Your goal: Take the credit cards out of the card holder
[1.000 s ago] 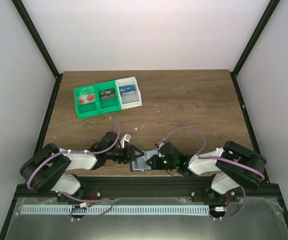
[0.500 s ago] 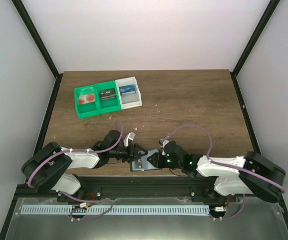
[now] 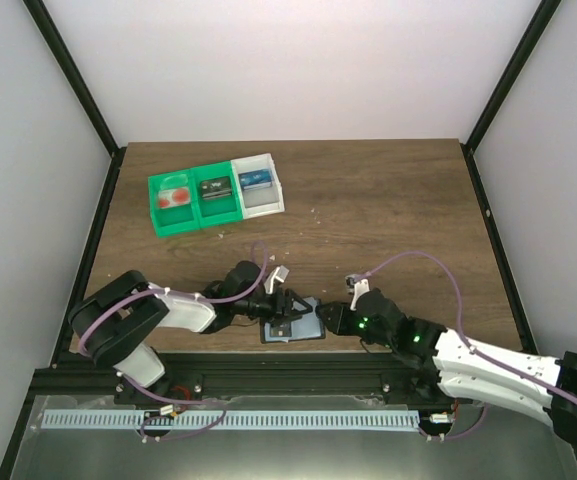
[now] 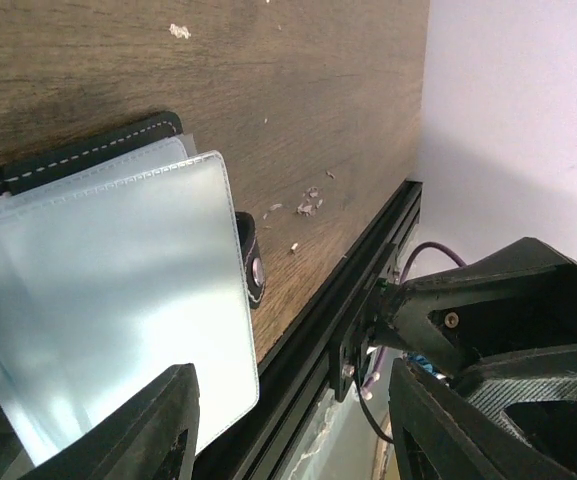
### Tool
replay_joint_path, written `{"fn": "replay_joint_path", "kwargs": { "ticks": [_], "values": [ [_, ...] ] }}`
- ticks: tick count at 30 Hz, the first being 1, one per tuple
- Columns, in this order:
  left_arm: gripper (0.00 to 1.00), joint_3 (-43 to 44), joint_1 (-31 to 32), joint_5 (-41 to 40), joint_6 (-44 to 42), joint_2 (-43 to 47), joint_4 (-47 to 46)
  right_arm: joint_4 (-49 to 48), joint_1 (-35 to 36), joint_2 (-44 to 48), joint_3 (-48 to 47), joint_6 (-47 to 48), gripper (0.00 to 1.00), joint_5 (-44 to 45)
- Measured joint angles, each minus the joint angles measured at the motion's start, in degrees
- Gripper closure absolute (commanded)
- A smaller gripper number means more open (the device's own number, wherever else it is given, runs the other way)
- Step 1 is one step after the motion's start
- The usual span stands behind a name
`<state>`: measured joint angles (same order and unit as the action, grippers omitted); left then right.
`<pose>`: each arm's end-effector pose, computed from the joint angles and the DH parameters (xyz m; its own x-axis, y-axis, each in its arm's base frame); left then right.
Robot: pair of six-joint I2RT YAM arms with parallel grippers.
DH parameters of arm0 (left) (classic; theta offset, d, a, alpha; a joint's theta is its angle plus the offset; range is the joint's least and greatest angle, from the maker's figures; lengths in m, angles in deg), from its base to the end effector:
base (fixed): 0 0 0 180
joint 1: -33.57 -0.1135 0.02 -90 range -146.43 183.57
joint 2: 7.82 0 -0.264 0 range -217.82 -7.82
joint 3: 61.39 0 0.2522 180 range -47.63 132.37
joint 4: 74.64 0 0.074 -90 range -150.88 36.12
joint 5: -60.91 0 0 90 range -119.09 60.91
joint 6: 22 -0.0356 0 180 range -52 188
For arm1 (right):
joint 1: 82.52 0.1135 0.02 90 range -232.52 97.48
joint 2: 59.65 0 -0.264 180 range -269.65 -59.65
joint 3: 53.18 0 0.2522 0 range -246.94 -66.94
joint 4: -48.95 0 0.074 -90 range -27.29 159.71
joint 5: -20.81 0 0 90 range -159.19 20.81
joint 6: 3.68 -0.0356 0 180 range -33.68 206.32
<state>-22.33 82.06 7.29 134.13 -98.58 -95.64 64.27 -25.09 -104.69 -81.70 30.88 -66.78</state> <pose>0.1619 -0.2147 0.1271 -0.9973 0.0160 -0.0710 0.0713 0.4110 -0.9088 0.0919 0.1410 0.1708 -0.8387 0.2155 -0.5002 -0.2328 0.6883 0.6870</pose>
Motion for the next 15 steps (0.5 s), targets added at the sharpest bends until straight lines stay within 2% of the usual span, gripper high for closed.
{"fn": "replay_joint_path", "kwargs": {
  "ticks": [8, 15],
  "values": [
    [0.38, 0.1, 0.0, -1.7, -2.0, 3.5, 3.7, 1.4, 0.0, -0.3, 0.0, 0.0, 0.69, 0.6],
    [0.38, -0.6, -2.4, -2.9, -3.7, 9.9, 8.8, 1.3, 0.0, -5.6, -1.7, 0.9, 0.69, -1.0]
  ]
}}
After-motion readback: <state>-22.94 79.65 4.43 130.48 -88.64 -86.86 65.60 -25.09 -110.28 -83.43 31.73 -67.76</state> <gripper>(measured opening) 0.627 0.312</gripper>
